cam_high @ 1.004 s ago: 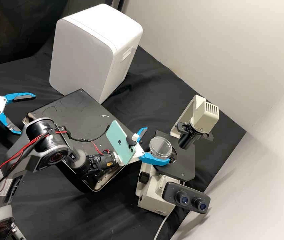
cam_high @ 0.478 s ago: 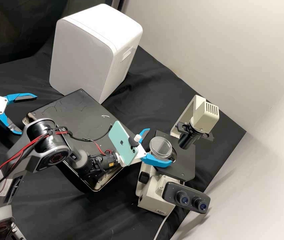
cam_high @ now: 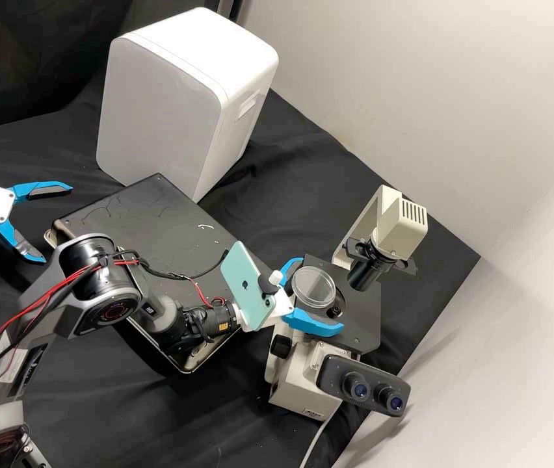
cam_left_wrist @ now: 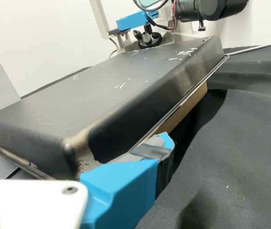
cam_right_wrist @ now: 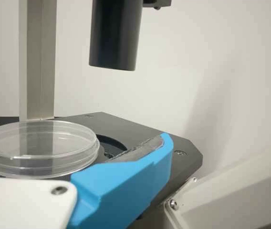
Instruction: Place the petri dish on the bench
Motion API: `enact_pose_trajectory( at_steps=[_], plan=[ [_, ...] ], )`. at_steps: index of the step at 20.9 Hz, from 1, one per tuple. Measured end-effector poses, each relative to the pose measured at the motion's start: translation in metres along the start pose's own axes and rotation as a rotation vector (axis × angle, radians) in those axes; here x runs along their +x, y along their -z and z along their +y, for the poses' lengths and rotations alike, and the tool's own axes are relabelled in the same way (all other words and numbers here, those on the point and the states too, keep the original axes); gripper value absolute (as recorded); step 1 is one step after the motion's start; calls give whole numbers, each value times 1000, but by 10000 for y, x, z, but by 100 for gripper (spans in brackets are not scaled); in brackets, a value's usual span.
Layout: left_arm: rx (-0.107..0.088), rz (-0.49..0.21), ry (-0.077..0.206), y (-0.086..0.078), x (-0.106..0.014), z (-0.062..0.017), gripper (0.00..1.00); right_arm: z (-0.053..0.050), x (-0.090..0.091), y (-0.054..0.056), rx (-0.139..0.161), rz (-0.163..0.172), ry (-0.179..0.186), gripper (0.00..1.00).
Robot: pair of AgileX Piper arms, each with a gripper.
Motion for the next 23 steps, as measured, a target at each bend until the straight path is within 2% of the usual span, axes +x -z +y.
enact_pose_trajectory(
  at_steps=[6, 7, 14, 16, 18, 23],
  plan=[
    [0, 0, 0, 0, 0, 0, 100, -17, 6, -23, 2, -5, -4, 100],
    [0, 0, 0, 0, 0, 0, 100, -20, 10, -24, 2, -5, -4, 0],
    [0, 0, 0, 0, 0, 0, 100, -19, 17, -30, 12, 0, -18, 0],
    [0, 0, 0, 0, 0, 0, 100, -14, 22, -30, 20, -3, -23, 0],
    [0, 0, 0, 0, 0, 0, 100, -7, 26, -40, 41, -13, -32, 0],
    [0, 0, 0, 0, 0, 0, 100, 1, 26, -50, 55, -23, -41, 0]
  ],
)
